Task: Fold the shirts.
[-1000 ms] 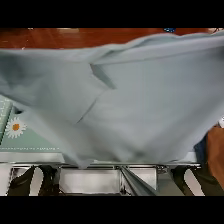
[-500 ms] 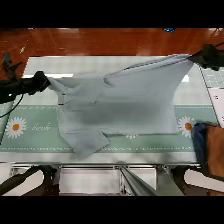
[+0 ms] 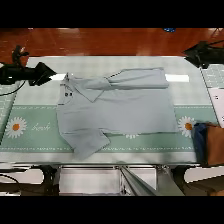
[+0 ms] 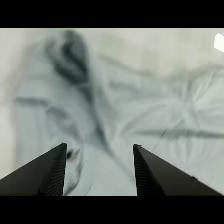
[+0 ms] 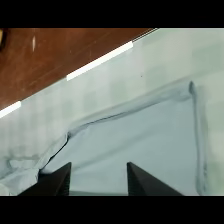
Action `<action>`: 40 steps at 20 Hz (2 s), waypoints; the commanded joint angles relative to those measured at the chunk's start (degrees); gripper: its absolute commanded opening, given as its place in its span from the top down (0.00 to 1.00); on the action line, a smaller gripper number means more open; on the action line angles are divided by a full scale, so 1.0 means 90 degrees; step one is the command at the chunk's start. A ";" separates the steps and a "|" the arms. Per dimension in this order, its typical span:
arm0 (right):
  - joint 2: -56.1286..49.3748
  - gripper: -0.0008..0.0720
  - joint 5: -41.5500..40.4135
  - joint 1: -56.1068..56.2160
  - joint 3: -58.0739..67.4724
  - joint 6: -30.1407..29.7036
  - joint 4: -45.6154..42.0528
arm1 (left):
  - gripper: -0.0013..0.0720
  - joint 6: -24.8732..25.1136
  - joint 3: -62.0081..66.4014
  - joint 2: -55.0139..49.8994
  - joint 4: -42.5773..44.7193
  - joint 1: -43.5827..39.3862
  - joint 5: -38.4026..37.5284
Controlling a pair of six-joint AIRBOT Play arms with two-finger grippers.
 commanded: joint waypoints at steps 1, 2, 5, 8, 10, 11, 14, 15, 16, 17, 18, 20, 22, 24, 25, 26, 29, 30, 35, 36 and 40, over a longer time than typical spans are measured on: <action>0.0209 0.42 0.1562 -0.0942 0.0102 0.0044 -0.0833 | 0.29 -0.0561 0.0209 0.0192 0.1399 0.1027 -0.1868; 0.0420 0.42 0.1824 -0.1132 -0.0151 0.0034 -0.1285 | 0.29 -0.0576 -0.0070 0.0423 0.1455 0.1316 -0.1945; 0.1593 0.42 0.1319 -0.1513 -0.1909 0.0032 -0.2191 | 0.29 -0.0379 -0.1753 0.1518 0.1416 0.1807 -0.1392; 0.2815 0.42 0.0522 -0.1579 -0.3823 -0.0034 -0.2210 | 0.29 0.0597 -0.3623 0.2591 0.0814 0.2057 -0.1302; 0.3390 0.42 0.0452 -0.1445 -0.4707 -0.0044 -0.2103 | 0.29 0.0595 -0.4541 0.3092 0.0236 0.2186 -0.1302; 0.3611 0.42 0.0449 -0.1382 -0.5013 -0.0104 -0.2091 | 0.29 0.0578 -0.4903 0.3271 0.0117 0.2176 -0.1304; 0.4070 0.42 0.0289 -0.1365 -0.5450 -0.0134 -0.1938 | 0.29 0.0398 -0.5663 0.3412 0.0112 0.2149 -0.1056; 0.4129 0.42 0.0272 -0.1365 -0.5464 -0.0134 -0.1870 | 0.29 0.0359 -0.5850 0.3395 0.0131 0.2072 -0.0831; 0.4153 0.42 0.0287 -0.1365 -0.5462 -0.0138 -0.1785 | 0.29 0.0345 -0.6011 0.3364 0.0134 0.2006 -0.0590; 0.4150 0.42 0.0301 -0.1365 -0.5462 -0.0155 -0.1724 | 0.29 0.0279 -0.6137 0.3339 0.0134 0.1931 -0.0435; 0.4150 0.42 0.0321 -0.1365 -0.5464 -0.0158 -0.1685 | 0.29 0.0284 -0.6234 0.3317 0.0124 0.1838 -0.0240; 0.4150 0.42 0.0340 -0.1365 -0.5462 -0.0182 -0.1637 | 0.29 0.0284 -0.6307 0.3257 0.0085 0.1562 0.0114; 0.4150 0.42 0.0359 -0.1365 -0.5462 -0.0177 -0.1639 | 0.29 0.0282 -0.6307 0.3172 -0.0182 0.1149 0.0476; 0.4150 0.42 0.0364 -0.1365 -0.5462 -0.0119 -0.1639 | 0.30 0.0308 -0.6305 0.3094 -0.0612 0.0583 0.0857; 0.4150 0.42 0.0359 -0.1365 -0.5462 -0.0097 -0.1642 | 0.32 0.0306 -0.6305 0.3024 -0.0673 0.0253 0.1078; 0.4150 0.42 0.0345 -0.1387 -0.5462 -0.0095 -0.1659 | 0.53 0.0308 -0.6302 0.2929 -0.0673 -0.0015 0.1185; 0.4150 0.42 0.0357 -0.1659 -0.5464 0.0121 -0.2242 | 0.94 0.0498 -0.6288 0.2742 -0.0665 -0.0257 0.1178; 0.4150 0.42 0.0410 -0.1719 -0.5479 0.0457 -0.2856 | 0.94 0.0503 -0.6288 0.2754 -0.0670 -0.0214 0.1139; 0.3908 0.42 0.0945 -0.1688 -0.6207 0.0869 -0.3689 | 0.94 0.0503 -0.6183 0.2754 -0.0673 -0.0189 0.1015; 0.3781 0.42 0.0911 -0.1688 -0.6290 0.0821 -0.3478 | 0.94 0.0503 -0.6183 0.2754 -0.0673 -0.0187 0.1018; 0.3123 0.42 0.0899 -0.1685 -0.6302 0.0568 -0.2922 | 0.94 0.0500 -0.6183 0.2754 -0.0673 -0.0187 0.1020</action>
